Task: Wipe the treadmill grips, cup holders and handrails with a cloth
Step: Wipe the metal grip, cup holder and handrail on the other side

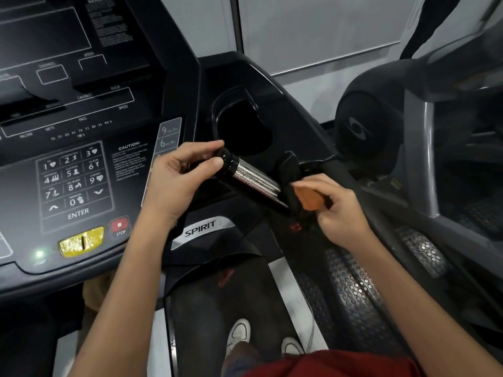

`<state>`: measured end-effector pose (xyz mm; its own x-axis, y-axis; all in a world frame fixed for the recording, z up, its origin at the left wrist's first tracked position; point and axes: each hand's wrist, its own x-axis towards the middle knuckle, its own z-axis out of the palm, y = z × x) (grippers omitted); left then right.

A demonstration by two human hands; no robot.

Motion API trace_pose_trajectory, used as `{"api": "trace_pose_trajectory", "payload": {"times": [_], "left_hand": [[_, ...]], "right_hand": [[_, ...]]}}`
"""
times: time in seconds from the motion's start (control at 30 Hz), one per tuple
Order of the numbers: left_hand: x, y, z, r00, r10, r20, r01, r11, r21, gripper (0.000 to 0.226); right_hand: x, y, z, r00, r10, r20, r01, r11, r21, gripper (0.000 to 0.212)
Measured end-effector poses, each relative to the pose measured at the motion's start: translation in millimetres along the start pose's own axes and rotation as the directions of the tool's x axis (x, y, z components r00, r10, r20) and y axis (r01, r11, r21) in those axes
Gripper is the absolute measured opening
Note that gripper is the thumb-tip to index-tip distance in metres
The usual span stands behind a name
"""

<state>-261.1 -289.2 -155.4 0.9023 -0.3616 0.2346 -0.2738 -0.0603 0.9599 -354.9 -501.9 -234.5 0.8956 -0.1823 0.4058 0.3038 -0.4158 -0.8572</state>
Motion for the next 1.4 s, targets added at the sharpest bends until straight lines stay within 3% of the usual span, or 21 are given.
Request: {"api": "trace_pose_trajectory", "payload": {"times": [0.17, 0.27, 0.4, 0.47, 0.6, 0.73, 0.87, 0.93, 1.03, 1.17, 1.3, 1.4], "left_hand": [[0, 0, 2, 1.000, -0.007, -0.008, 0.007, 1.000, 0.002, 0.028], [1, -1, 1, 1.000, -0.021, -0.010, 0.021, 1.000, -0.007, 0.028], [0, -1, 0, 1.000, -0.024, -0.002, 0.024, 1.000, -0.004, 0.029], [-1, 0, 0, 1.000, -0.027, -0.003, 0.027, 1.000, -0.009, 0.028], [-2, 1, 2, 1.000, -0.030, -0.001, 0.030, 0.999, -0.012, 0.026], [-2, 0, 1, 0.999, -0.032, -0.004, 0.032, 0.999, -0.017, 0.026], [-3, 2, 2, 0.999, -0.043, -0.007, 0.043, 0.999, -0.018, 0.025], [-3, 3, 2, 0.999, -0.046, -0.004, 0.046, 0.999, -0.020, 0.026], [-3, 2, 1, 0.999, -0.046, -0.003, 0.046, 0.999, -0.020, 0.025], [-3, 2, 3, 0.999, -0.039, -0.010, 0.039, 0.999, -0.034, 0.025], [-4, 3, 3, 0.999, -0.041, -0.010, 0.041, 0.999, -0.028, 0.025], [-4, 4, 3, 0.999, -0.044, -0.018, 0.044, 0.999, -0.031, 0.025]], "right_hand": [[30, -31, 20, 0.987, -0.060, 0.149, 0.056, 0.998, 0.034, 0.060], [51, -41, 26, 0.949, 0.054, 0.310, -0.115, 0.976, 0.182, 0.044], [44, -25, 11, 0.911, 0.241, 0.335, -0.316, 0.929, 0.192, 0.015], [27, -16, 3, 0.939, 0.222, 0.263, -0.287, 0.927, 0.243, 0.018], [4, -12, -3, 0.974, 0.168, 0.153, -0.205, 0.939, 0.275, 0.045], [20, -28, 4, 0.931, 0.136, 0.340, -0.209, 0.960, 0.188, 0.030], [43, -33, 1, 0.808, 0.280, 0.519, -0.420, 0.891, 0.173, 0.027], [40, -27, -5, 0.820, 0.271, 0.503, -0.401, 0.900, 0.168, 0.023], [26, -10, -16, 0.927, 0.242, 0.288, -0.298, 0.940, 0.168, 0.027], [17, -10, -18, 0.963, 0.211, 0.170, -0.242, 0.953, 0.184, 0.041], [36, -31, 10, 0.967, 0.109, 0.231, -0.143, 0.981, 0.134, 0.024], [52, -35, 20, 0.917, 0.213, 0.337, -0.310, 0.912, 0.267, 0.027]]}}
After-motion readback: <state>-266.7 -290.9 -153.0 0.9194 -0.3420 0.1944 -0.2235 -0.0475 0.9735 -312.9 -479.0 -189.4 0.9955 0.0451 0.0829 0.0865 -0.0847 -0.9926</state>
